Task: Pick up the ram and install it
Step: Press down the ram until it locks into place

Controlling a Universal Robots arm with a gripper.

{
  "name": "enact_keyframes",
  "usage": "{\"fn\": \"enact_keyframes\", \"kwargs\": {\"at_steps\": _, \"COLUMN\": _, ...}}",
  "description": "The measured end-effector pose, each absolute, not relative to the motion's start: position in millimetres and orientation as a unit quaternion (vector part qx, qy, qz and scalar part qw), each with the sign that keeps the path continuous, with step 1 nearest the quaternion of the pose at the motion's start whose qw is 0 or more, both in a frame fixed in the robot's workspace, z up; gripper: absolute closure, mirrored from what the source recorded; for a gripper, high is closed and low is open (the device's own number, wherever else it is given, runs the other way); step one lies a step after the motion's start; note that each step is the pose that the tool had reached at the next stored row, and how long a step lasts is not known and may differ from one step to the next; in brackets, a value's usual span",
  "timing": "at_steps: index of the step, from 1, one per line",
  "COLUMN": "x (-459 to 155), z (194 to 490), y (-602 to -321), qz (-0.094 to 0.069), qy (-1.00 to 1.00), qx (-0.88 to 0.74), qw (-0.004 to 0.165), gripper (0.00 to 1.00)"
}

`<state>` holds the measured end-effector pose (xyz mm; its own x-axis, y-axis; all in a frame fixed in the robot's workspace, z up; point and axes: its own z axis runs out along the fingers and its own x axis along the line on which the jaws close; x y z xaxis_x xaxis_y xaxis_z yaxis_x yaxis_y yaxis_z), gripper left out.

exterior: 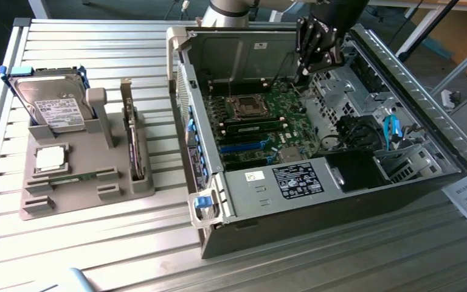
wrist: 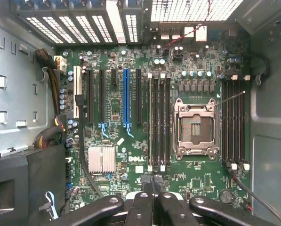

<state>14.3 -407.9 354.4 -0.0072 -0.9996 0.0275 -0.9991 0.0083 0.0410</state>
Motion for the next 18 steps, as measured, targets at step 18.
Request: {"fn": "enact_keyframes", "kwargs": {"at_steps": 18, "x": 14.3, "z": 318.4, "y": -407.8, "qz": -0.005, "qy": -0.71, "qx": 0.704, "qw": 0.024, "gripper": 0.89}}
